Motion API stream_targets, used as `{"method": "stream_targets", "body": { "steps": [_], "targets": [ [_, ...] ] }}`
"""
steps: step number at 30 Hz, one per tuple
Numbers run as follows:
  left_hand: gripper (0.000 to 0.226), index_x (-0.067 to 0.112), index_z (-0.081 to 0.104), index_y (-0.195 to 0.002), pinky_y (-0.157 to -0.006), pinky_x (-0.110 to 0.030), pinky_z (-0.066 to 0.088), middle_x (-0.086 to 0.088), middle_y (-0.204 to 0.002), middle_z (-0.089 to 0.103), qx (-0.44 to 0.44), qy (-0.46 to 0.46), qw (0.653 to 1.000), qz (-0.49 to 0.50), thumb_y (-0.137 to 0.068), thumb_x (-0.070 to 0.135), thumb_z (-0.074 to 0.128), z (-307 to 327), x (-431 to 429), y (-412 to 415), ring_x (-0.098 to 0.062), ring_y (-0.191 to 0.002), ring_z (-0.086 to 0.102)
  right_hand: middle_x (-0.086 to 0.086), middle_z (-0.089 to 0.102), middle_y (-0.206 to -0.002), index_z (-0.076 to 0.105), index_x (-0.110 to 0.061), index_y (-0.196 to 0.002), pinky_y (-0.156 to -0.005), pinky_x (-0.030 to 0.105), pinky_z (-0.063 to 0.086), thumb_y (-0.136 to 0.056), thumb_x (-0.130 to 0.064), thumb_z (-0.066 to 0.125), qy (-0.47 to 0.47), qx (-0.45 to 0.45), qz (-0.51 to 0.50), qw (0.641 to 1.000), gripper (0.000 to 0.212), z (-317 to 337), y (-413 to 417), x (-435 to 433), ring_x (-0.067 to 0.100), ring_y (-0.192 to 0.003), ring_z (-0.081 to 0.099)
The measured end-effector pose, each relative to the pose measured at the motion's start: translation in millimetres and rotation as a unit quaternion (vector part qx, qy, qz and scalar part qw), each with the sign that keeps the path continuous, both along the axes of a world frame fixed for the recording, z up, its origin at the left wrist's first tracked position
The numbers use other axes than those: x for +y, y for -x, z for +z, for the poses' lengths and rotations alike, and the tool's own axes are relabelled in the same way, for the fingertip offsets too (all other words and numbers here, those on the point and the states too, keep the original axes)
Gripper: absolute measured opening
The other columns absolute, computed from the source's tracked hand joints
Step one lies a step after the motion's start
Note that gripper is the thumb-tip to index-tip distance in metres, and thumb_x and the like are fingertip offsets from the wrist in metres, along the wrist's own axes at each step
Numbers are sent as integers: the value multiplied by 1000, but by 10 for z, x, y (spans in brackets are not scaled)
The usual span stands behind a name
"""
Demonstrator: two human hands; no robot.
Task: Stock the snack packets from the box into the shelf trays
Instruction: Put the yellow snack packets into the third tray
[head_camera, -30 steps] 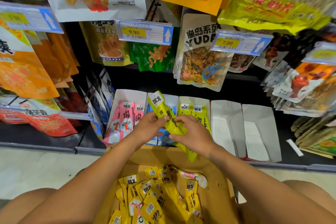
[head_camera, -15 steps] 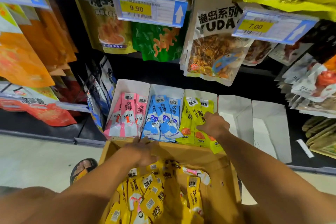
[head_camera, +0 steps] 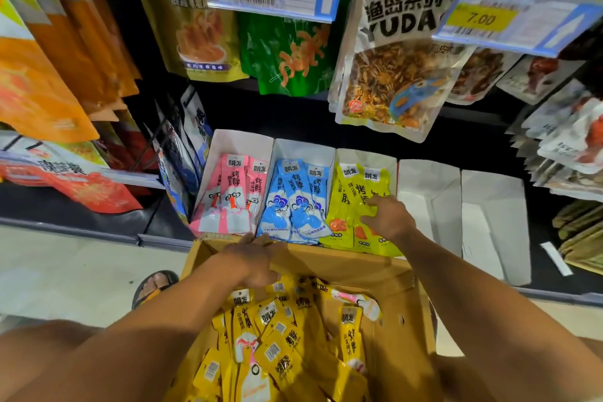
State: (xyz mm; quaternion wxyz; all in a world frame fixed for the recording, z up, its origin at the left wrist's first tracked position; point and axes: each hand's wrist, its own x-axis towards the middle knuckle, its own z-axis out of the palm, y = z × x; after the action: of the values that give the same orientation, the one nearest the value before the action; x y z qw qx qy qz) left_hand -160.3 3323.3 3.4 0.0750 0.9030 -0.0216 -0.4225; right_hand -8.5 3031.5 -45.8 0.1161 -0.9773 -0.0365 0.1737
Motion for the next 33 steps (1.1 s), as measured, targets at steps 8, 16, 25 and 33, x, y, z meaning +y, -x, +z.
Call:
{"method": "stream_targets", "body": {
  "steps": [8, 16, 25, 33],
  "targets": [
    [75, 40, 6, -163, -125, -57, 13, 6, -173, -3, -79, -10, 996, -48, -102, 59, 44, 113, 6, 304, -28, -159, -2, 8, 56, -133, 62, -19, -133, -92, 38, 53, -87, -44, 73, -68, -33, 30, 997, 54, 529, 643, -113, 27, -113, 60],
    [67, 41, 13, -161, -126, -58, 6, 0, -173, 7, -165, -13, 984, -63, -102, 64, 35, 242, 110, 1031, -28, -159, 1, 4, 55, -137, 61, -24, -131, -102, 34, 43, -86, -42, 74, -81, 8, 94, 992, 50, 566, 1590, -127, 23, -127, 52],
    [69, 36, 18, -162, -126, -52, 13, 0, -172, 13, -112, 3, 993, 29, -102, 68, 14, -460, -230, 2304, -27, -159, 6, -6, 63, -120, 68, -30, -117, -90, 33, 51, -82, -40, 74, -74, 134, 80, 985, 37, -254, 2540, 26, 18, -112, 63],
    [63, 35, 47, -148, -103, -41, 50, 5, -148, 56, -144, 25, 980, 134, -102, 66, 18, -851, -306, 2798, -23, -140, 48, 0, 67, -124, 62, -31, -123, -86, 34, 55, -88, -33, 60, -23, 231, 84, 969, 34, -960, 3095, 123, 23, -109, 64]
  ]
}}
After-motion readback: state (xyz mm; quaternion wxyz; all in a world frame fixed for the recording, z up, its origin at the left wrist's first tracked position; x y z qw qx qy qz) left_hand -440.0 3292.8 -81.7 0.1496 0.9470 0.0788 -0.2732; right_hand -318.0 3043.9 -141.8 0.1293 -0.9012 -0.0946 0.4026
